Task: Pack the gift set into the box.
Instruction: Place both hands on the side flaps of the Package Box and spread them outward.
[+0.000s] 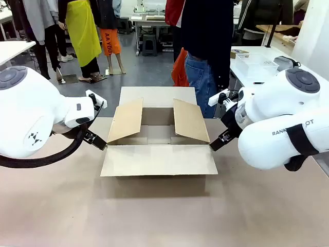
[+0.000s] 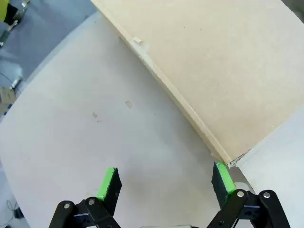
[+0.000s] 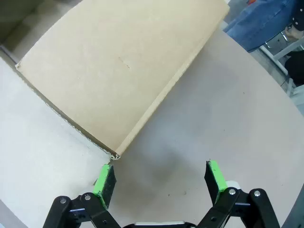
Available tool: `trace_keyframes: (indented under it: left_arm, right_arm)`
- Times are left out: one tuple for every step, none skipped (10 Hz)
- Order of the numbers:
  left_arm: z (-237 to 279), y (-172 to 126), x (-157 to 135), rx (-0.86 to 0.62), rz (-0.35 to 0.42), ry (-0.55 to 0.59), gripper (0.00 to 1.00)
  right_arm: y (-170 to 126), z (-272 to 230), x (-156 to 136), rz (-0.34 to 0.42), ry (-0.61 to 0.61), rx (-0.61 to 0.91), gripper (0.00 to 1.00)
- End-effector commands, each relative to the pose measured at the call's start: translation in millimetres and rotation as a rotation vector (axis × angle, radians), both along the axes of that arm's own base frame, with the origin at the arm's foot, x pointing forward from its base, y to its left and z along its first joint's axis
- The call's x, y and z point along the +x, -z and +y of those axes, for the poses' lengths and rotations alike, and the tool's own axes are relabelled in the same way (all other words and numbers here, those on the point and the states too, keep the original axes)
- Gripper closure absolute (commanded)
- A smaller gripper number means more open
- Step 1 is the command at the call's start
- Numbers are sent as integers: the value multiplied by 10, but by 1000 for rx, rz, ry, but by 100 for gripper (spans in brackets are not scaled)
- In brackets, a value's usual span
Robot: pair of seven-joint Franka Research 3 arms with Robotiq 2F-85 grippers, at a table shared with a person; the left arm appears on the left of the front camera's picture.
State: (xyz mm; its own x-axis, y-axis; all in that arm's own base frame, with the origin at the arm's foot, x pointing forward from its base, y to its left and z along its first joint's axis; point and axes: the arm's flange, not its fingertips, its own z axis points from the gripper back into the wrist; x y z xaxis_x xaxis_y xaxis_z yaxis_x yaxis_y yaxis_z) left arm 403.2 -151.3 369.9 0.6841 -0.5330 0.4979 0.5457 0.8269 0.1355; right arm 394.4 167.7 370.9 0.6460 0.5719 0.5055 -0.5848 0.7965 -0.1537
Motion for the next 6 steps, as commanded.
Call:
trace_keyframes:
  left_arm:
    - [0, -1, 0, 0, 0, 0, 0]
    - [0, -1, 0, 0, 0, 0, 0]
    - [0, -1, 0, 0, 0, 0, 0]
    - [0, -1, 0, 0, 0, 0, 0]
    - [0, -1, 0, 0, 0, 0, 0]
    - [0, -1, 0, 0, 0, 0, 0]
  right_arm:
    - [0, 0, 0, 0, 0, 0, 0]
    - [0, 0, 0, 0, 0, 0, 0]
    - [0, 0, 0, 0, 0, 0, 0]
    - [0, 0, 0, 0, 0, 0, 0]
    - [0, 0, 0, 0, 0, 0, 0]
    - [0, 0, 0, 0, 0, 0, 0]
